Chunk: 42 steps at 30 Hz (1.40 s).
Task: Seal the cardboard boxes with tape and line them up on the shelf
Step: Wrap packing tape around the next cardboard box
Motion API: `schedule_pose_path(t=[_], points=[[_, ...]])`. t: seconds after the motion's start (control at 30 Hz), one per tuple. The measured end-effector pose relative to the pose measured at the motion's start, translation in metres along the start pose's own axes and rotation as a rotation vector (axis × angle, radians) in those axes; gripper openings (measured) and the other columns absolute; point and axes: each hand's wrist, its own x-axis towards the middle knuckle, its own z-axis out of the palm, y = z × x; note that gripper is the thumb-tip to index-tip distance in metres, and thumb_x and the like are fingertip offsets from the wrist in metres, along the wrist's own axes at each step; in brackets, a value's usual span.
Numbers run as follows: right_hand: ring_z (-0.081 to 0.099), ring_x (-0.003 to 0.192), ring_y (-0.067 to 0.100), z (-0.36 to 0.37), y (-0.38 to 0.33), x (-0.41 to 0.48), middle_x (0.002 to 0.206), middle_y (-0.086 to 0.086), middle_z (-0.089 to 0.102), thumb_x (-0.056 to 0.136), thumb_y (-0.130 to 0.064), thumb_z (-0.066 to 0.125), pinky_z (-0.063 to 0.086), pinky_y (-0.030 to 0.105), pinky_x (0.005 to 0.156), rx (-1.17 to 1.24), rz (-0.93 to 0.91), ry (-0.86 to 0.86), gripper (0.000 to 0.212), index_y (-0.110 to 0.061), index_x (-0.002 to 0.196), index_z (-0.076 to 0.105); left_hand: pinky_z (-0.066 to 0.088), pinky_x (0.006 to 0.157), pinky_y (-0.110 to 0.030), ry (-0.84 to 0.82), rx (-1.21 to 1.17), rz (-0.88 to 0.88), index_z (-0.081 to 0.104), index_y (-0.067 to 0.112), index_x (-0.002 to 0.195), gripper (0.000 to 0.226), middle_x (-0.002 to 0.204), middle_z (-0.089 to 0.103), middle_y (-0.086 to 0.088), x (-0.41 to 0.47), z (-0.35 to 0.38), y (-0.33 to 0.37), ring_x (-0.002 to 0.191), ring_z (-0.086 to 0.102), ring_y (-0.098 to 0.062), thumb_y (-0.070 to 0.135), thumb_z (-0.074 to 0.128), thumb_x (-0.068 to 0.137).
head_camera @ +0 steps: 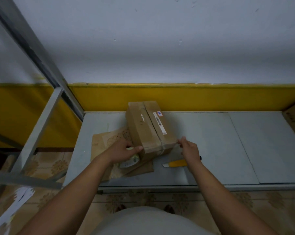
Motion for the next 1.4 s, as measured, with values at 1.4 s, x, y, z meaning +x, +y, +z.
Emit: schedule_pose_path(t=[1.4], points=[[0.056,0.104,0.017,-0.088,0.090,0.014,0.104,-0.006,0.049,0.090,-0.029,0.074,0.044,0.033,0.087,-0.964,-0.395,-0.390,0.020,-0.035,0.104,0.059,0.060,0.096,-0.046,0.061,-0.594,-0.268,0.077,0.023,0.107,0.017,0.103,0.077,0.001,-0.014,0.089,0.051,0.099,0.073,-0.020,0.037,0.072,0.099]])
